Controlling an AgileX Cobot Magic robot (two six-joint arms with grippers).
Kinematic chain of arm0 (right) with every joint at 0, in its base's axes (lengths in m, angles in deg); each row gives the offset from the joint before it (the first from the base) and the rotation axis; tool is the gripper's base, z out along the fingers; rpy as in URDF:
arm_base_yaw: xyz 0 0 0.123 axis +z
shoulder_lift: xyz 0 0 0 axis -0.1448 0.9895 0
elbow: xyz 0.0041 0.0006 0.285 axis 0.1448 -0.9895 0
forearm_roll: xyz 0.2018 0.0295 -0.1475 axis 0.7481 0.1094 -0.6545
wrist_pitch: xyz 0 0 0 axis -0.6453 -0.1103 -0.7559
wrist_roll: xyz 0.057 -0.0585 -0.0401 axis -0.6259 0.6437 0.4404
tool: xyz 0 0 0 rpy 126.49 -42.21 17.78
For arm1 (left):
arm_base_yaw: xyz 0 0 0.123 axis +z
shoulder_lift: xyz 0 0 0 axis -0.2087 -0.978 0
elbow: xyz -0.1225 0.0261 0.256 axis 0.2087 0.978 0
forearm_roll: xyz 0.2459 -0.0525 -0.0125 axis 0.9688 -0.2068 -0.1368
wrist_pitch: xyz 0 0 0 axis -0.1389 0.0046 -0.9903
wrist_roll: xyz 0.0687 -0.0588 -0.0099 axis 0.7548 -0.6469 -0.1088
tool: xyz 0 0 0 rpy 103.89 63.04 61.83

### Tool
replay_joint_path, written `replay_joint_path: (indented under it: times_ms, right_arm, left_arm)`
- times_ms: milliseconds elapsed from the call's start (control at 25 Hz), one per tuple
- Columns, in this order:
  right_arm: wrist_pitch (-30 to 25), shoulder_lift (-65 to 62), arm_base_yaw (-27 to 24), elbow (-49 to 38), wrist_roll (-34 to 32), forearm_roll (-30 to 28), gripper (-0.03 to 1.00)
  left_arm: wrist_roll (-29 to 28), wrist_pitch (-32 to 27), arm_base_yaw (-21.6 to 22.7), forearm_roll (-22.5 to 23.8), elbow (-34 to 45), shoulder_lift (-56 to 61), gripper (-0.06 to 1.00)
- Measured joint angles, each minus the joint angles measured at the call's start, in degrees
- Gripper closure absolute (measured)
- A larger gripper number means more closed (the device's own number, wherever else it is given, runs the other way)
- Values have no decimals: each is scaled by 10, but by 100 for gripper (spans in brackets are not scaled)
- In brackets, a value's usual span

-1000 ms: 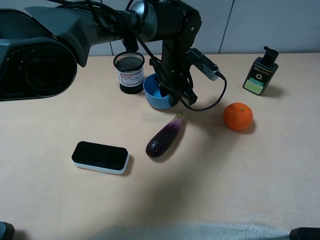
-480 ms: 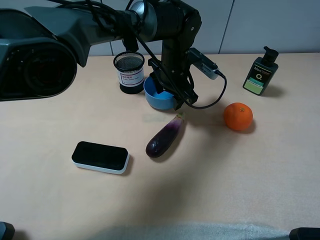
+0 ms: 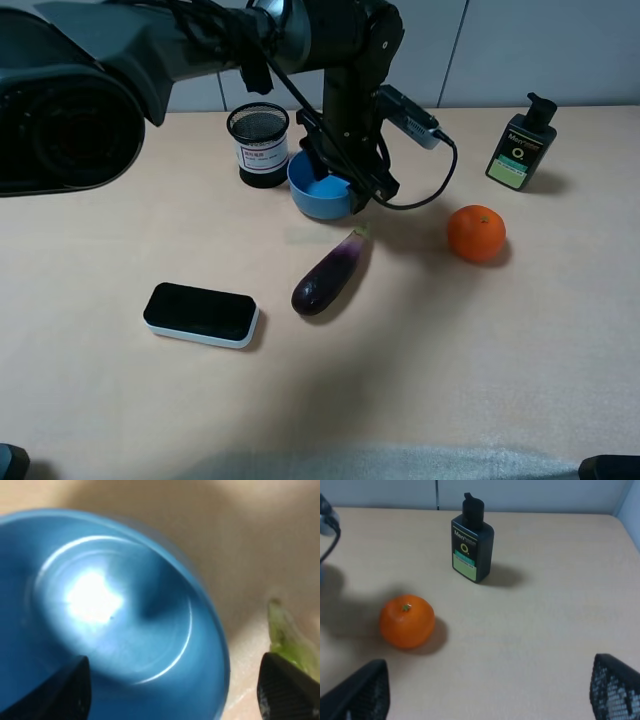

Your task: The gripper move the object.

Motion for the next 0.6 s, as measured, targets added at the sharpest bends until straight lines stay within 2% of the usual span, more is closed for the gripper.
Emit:
replay_joint_path:
  times_ms: [200,440,600]
  right_arm:
    - [0,0,0,0,0,0,36]
    - [0,0,0,0,0,0,36]
    - [0,0,0,0,0,0,36]
  left_arm:
    - [-2,-1,-1,0,-9,27,20]
    - [-6,-37,-3,7,-12,43,19]
    - [-12,-39,-3,13,-12,69,19]
